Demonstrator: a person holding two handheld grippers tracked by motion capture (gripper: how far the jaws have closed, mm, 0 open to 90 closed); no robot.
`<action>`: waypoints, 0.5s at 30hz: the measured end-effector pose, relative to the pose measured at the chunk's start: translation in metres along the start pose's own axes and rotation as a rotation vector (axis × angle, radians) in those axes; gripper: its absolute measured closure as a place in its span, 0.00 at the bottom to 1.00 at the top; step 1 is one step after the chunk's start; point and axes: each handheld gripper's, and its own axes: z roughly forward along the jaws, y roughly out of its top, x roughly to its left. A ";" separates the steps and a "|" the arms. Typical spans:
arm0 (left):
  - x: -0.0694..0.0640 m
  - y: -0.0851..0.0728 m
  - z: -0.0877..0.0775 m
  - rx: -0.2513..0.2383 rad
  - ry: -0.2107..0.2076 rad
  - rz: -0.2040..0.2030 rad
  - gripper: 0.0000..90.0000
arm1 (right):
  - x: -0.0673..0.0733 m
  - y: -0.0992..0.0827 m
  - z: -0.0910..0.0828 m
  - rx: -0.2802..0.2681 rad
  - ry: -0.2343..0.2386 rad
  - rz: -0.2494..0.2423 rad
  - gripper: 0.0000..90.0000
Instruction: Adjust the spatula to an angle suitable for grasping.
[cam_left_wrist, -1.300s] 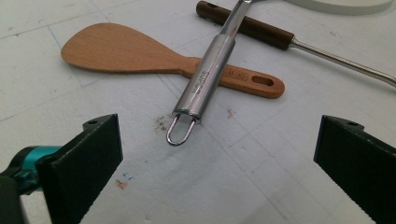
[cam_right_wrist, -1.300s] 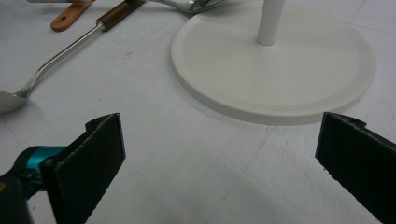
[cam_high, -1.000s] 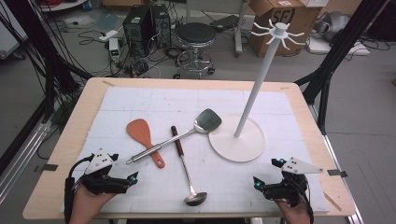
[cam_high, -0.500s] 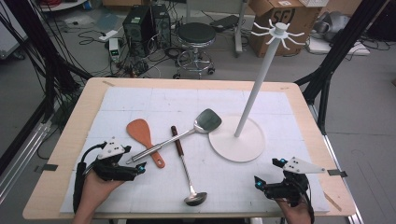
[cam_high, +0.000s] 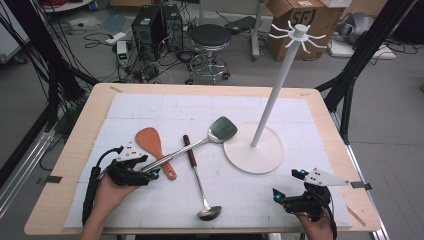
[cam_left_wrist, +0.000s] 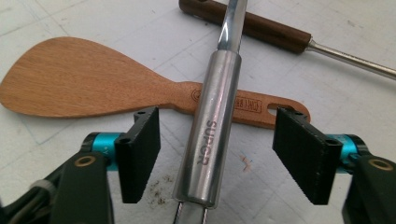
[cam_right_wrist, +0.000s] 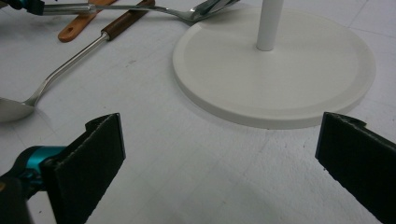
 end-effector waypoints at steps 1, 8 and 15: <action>0.000 0.000 0.001 0.005 -0.005 0.002 0.39 | 0.000 0.000 0.000 0.001 0.001 0.002 0.00; 0.002 -0.002 0.006 0.031 -0.027 0.007 0.46 | 0.000 0.000 0.001 0.004 0.008 0.001 0.00; 0.003 -0.002 0.007 0.040 -0.019 0.022 0.56 | 0.000 0.000 0.002 0.006 0.013 0.003 0.00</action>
